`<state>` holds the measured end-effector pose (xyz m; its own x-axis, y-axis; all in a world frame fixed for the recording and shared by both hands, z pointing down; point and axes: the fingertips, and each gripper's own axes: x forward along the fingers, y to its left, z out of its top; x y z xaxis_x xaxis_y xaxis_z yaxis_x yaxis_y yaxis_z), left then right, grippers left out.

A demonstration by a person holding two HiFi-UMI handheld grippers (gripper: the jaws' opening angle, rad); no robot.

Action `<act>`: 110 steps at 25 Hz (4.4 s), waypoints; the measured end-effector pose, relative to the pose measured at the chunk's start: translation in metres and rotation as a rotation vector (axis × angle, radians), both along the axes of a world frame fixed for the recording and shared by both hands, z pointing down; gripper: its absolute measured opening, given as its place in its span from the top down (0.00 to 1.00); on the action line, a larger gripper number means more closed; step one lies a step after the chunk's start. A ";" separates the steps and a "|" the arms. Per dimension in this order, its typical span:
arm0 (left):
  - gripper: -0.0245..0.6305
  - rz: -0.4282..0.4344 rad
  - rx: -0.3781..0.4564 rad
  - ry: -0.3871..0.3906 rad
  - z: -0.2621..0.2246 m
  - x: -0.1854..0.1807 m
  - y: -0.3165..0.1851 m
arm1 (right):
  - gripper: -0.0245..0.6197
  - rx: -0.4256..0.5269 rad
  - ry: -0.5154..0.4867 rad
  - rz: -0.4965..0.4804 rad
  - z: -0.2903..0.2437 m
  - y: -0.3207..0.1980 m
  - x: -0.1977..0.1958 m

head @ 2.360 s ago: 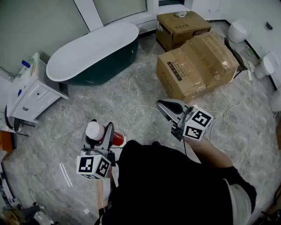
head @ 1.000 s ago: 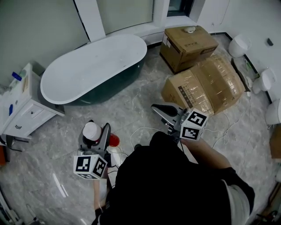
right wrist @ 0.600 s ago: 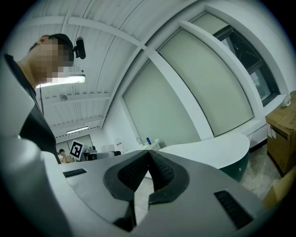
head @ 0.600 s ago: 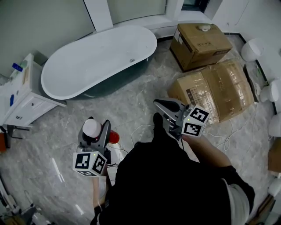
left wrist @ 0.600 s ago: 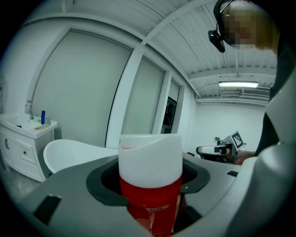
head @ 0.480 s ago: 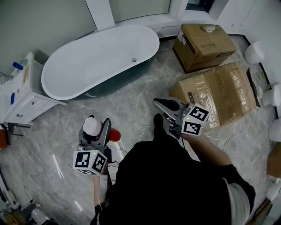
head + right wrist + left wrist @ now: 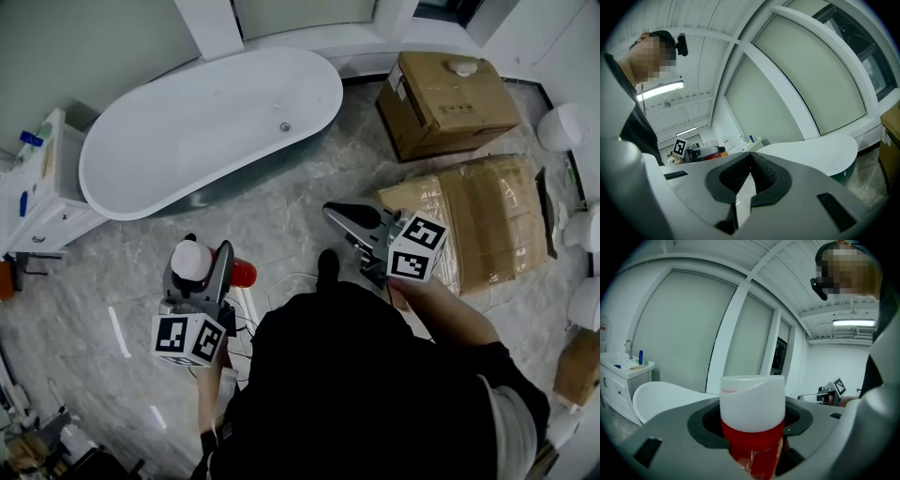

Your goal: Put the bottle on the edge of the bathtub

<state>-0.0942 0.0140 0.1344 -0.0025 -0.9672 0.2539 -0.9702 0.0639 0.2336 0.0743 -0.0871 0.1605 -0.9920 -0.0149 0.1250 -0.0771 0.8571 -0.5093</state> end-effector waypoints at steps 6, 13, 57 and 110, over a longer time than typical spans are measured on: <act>0.51 -0.029 -0.025 0.000 0.006 0.006 -0.039 | 0.92 -0.004 0.021 -0.048 0.008 -0.034 0.003; 0.51 0.007 -0.059 -0.001 0.021 -0.008 -0.067 | 0.92 -0.003 0.065 -0.066 0.025 -0.054 -0.025; 0.52 0.163 -0.426 0.041 0.388 -0.079 -0.125 | 0.92 -0.251 0.185 -0.091 0.365 -0.079 -0.169; 0.52 0.416 -0.503 -0.164 0.858 -0.121 -0.221 | 0.92 -0.136 0.258 -0.226 0.719 -0.143 -0.206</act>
